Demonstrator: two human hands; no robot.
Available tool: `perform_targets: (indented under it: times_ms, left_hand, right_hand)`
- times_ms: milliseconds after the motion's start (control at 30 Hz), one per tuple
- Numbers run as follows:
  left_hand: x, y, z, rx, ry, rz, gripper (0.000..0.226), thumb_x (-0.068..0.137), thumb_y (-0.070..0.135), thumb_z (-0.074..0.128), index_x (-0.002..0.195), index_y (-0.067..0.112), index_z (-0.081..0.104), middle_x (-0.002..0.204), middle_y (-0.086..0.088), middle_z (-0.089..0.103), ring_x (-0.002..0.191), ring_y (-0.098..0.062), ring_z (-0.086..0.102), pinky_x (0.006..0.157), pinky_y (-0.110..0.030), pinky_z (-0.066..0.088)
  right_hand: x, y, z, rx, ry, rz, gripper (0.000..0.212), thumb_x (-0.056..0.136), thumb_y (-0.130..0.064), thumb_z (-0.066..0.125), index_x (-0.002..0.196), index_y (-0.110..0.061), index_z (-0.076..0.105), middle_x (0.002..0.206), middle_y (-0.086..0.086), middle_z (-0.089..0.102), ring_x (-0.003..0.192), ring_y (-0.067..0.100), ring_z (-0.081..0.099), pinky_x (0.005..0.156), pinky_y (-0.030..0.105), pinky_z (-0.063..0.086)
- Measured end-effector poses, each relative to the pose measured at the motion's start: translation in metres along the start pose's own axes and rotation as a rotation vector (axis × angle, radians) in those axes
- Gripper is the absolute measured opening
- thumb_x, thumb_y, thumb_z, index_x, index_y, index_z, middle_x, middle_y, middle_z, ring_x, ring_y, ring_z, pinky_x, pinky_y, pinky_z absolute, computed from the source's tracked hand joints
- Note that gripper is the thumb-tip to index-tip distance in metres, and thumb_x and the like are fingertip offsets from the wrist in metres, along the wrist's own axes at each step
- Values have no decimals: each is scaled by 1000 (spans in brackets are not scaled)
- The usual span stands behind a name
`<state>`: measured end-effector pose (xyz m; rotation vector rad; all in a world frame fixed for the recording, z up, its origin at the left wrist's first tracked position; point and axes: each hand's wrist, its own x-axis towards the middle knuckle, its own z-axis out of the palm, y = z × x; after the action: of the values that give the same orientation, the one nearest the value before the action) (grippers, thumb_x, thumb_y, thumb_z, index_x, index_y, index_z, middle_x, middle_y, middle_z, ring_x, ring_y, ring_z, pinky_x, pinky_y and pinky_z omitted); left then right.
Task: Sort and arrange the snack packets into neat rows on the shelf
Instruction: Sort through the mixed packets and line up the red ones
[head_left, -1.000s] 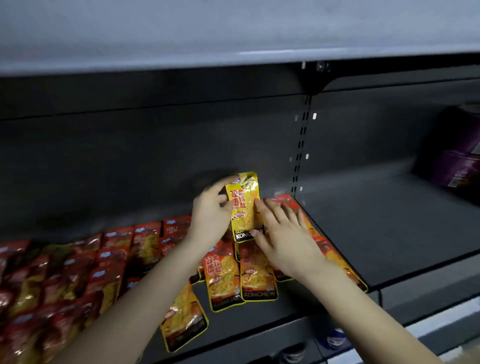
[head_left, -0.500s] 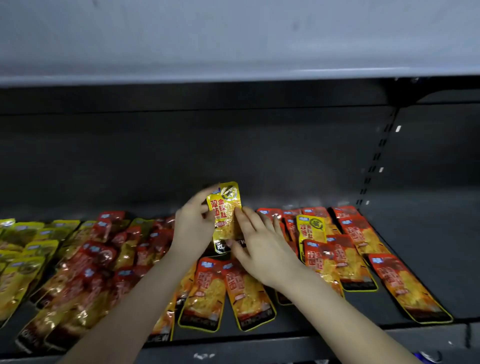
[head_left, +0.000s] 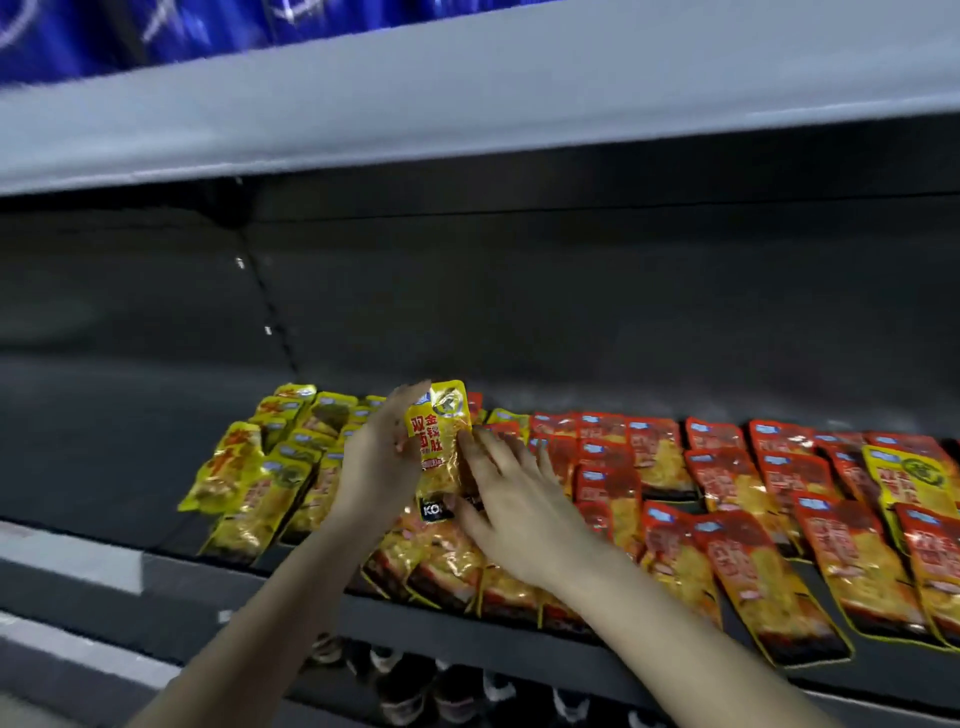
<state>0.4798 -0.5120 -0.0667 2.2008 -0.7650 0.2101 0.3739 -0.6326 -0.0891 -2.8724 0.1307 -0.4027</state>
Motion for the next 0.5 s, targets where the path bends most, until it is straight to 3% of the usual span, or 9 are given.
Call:
perform_targets:
  times_ms: [67, 167, 267, 367, 500]
  left_hand:
    - [-1, -16, -19, 0, 3, -21, 58, 87, -7, 51, 130, 32, 51, 116, -14, 64, 73, -19, 57, 54, -9, 36]
    - [-4, -37, -39, 5, 3, -47, 57, 88, -7, 51, 130, 32, 51, 127, -14, 59, 90, -24, 61, 55, 0, 35]
    - [-5, -58, -49, -6, -18, -84, 60, 90, -5, 51, 137, 31, 45, 129, -20, 56, 94, -32, 59, 53, -2, 35]
    - [-6, -74, -59, -17, -34, -59, 61, 90, -6, 49, 138, 30, 45, 128, -12, 58, 86, -24, 58, 55, -11, 35]
    - [-5, -89, -70, -44, -65, -80, 63, 88, -10, 45, 139, 27, 45, 126, -23, 55, 69, -19, 53, 54, -6, 36]
  right_hand:
    - [10, -21, 10, 4, 1, -28, 88, 74, -60, 2, 148, -14, 17, 153, 7, 19, 139, 35, 19, 114, 53, 8]
    - [22, -45, 23, 5, -12, -62, 87, 75, -60, 4, 148, -14, 19, 152, 7, 20, 138, 35, 21, 114, 54, 8]
    - [30, -62, 31, -2, -44, -55, 90, 71, -60, -1, 148, -16, 17, 153, 5, 18, 138, 34, 20, 114, 52, 7]
    - [37, -77, 39, -7, -50, -51, 90, 72, -61, 0, 148, -16, 20, 150, 5, 23, 136, 34, 23, 114, 51, 7]
    - [45, -92, 54, -10, -43, -41, 87, 75, -61, 2, 147, -16, 21, 147, 3, 27, 136, 31, 23, 114, 52, 6]
